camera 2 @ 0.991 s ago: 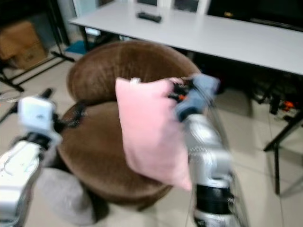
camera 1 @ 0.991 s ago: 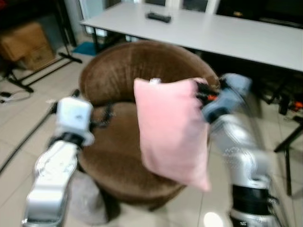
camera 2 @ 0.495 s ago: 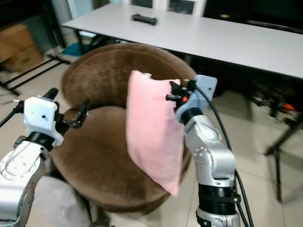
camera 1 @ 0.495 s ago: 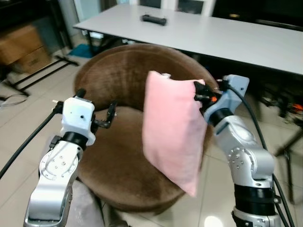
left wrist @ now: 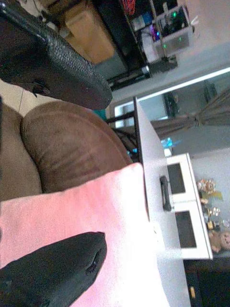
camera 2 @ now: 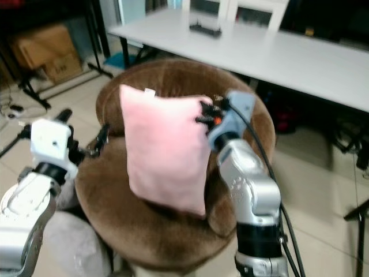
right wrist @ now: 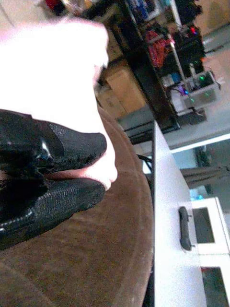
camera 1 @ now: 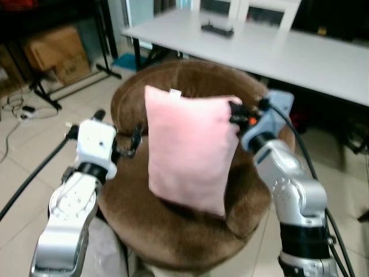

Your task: Move the pillow to the sofa from floor

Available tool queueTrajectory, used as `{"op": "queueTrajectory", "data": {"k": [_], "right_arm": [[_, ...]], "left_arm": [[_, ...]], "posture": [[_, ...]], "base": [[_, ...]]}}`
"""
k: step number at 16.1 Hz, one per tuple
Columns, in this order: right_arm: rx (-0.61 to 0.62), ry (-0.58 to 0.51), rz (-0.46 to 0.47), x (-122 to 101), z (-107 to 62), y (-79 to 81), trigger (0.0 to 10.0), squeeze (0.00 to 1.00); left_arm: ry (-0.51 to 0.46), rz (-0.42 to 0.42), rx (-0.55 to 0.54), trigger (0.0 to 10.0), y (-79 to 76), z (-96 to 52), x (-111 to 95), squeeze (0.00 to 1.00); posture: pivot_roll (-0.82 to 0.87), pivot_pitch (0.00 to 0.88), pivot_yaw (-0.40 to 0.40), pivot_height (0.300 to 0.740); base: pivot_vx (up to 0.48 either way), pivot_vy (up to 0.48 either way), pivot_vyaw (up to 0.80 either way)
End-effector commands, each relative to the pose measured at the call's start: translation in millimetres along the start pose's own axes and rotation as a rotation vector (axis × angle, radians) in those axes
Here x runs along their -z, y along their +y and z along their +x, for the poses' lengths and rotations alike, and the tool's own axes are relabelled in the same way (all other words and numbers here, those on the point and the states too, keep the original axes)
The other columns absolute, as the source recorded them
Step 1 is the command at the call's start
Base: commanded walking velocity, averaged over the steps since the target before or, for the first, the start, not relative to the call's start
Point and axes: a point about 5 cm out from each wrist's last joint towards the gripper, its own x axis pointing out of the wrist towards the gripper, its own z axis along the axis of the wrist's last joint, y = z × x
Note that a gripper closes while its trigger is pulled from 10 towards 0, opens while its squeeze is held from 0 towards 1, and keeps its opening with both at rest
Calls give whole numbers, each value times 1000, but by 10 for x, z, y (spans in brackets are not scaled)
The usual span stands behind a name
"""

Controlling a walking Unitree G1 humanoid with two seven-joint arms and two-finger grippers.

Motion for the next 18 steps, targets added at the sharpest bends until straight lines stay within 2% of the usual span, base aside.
{"op": "queueTrajectory", "data": {"k": [1, 3, 4, 7, 9, 10, 11, 12, 13, 15, 17, 18], "right_arm": [[-8, -51, 1, -96, 60, 86, 10000, 0], [-32, -35, 6, -84, 121, 159, 10000, 0], [-40, -19, 13, -63, 172, 202, 10000, 0], [-90, 28, 23, -13, 296, 338, 10000, 0], [-235, 168, -70, 97, 441, 588, 10000, 0], [-280, 199, -90, 116, 460, 644, 10000, 0], [-409, 276, -177, 169, 495, 806, 10000, 0], [-528, 313, -249, 174, 528, 967, 10000, 0], [-580, 300, -259, 122, 556, 1063, 10000, 0], [-638, 275, -165, -31, 637, 1259, 10000, 0], [-658, 296, -110, -44, 667, 1345, 10000, 0], [-587, 333, -32, 14, 742, 1363, 10000, 0]], "left_arm": [[16, 15, -8, 10000, 37, -11, 9, 0], [29, 20, 24, 10000, 29, -28, 29, 0], [40, 53, 36, 10000, 43, -35, 50, 0], [39, 79, 26, 10000, 95, -20, 52, 0], [42, 90, 39, 10000, 119, -12, 53, 0], [44, 92, 44, 10000, 121, -13, 53, 0], [49, 100, 55, 10000, 128, -23, 59, 0], [56, 107, 62, 10000, 140, -40, 69, 0], [60, 111, 67, 10000, 146, -58, 74, 0], [73, 111, 70, 10000, 167, -114, 87, 0], [83, 108, 79, 10000, 162, -142, 99, 0], [92, 103, 109, 10000, 133, -162, 108, 0]], "posture": [[167, 0, -42, 740], [171, 0, -46, 740], [171, 0, -46, 740], [176, 0, -49, 740], [175, 0, -47, 740], [178, 0, -48, 740], [179, 0, -52, 740], [182, 0, -54, 740], [189, 0, -64, 740], [197, 0, -79, 740], [197, 0, -81, 740], [200, 0, -83, 740]], "base": [[0, 0, 0], [0, 0, 0], [0, 0, 0], [0, 0, 0], [0, 0, 0], [0, 0, 0], [0, 0, 0], [0, 0, 0], [0, 0, 0], [0, 0, 0], [0, 0, 0], [0, 0, 0]]}}
